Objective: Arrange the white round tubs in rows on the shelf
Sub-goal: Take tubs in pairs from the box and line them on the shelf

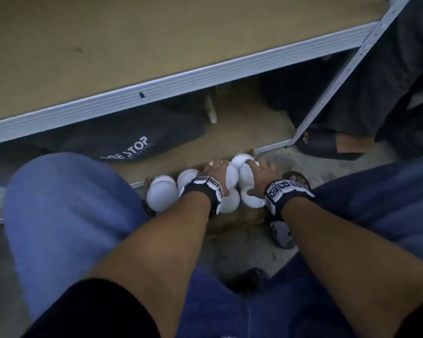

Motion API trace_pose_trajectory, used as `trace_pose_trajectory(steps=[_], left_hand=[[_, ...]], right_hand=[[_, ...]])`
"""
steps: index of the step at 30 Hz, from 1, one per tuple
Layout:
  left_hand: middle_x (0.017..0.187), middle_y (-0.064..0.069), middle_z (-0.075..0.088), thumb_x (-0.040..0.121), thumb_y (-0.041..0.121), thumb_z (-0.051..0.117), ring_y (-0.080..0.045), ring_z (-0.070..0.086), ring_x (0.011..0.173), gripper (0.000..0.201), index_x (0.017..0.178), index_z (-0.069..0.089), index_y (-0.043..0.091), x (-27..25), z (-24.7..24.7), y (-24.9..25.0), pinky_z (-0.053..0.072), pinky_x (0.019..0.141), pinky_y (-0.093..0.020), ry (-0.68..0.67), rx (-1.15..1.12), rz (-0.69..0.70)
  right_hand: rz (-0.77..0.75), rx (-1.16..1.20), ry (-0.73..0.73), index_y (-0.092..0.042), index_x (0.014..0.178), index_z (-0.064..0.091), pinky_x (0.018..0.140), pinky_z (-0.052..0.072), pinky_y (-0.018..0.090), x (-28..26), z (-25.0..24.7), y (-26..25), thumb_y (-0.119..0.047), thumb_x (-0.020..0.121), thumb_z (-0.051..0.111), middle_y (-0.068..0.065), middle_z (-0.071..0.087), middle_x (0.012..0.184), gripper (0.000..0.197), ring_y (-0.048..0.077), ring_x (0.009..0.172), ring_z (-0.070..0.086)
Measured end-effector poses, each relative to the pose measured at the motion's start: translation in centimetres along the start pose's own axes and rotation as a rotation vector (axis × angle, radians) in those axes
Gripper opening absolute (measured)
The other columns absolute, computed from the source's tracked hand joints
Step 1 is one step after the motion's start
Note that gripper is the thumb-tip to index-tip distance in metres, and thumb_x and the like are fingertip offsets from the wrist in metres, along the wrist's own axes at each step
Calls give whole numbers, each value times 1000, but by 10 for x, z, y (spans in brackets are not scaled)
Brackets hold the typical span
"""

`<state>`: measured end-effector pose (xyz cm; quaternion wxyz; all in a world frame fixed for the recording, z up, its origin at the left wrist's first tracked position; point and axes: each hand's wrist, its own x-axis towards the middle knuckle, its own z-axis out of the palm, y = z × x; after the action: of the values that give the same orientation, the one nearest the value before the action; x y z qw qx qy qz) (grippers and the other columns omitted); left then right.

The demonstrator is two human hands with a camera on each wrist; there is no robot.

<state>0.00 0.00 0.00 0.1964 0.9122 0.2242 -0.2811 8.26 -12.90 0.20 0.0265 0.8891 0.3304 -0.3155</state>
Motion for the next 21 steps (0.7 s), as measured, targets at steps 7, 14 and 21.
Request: trace_pose_trajectory(steps=[7,14,21], left_hand=[[138,-5,32,65,38,78,-30,33,127,86,136,33,21,21,8,2,40,98,-46,80,117,18],[143,-6,27,64,35,79,-35,31,130,98,144,23,29,29,12,-4,38,102,-47,51,33,-16],[140,-1,33,58,39,85,-31,32,133,99,139,31,22,13,-1,2,39,103,-49,44,-96,-101]], right_hand=[[52,18,-3,-37,145,17,105,32,49,25,10,1,-34,69,75,5,12,154,96,37,135,24],[112,110,7,-32,138,31,100,36,44,28,6,0,-27,65,77,2,25,143,86,35,124,32],[158,151,39,-31,135,35,100,34,42,11,-3,-9,-27,64,79,1,28,141,84,32,123,32]])
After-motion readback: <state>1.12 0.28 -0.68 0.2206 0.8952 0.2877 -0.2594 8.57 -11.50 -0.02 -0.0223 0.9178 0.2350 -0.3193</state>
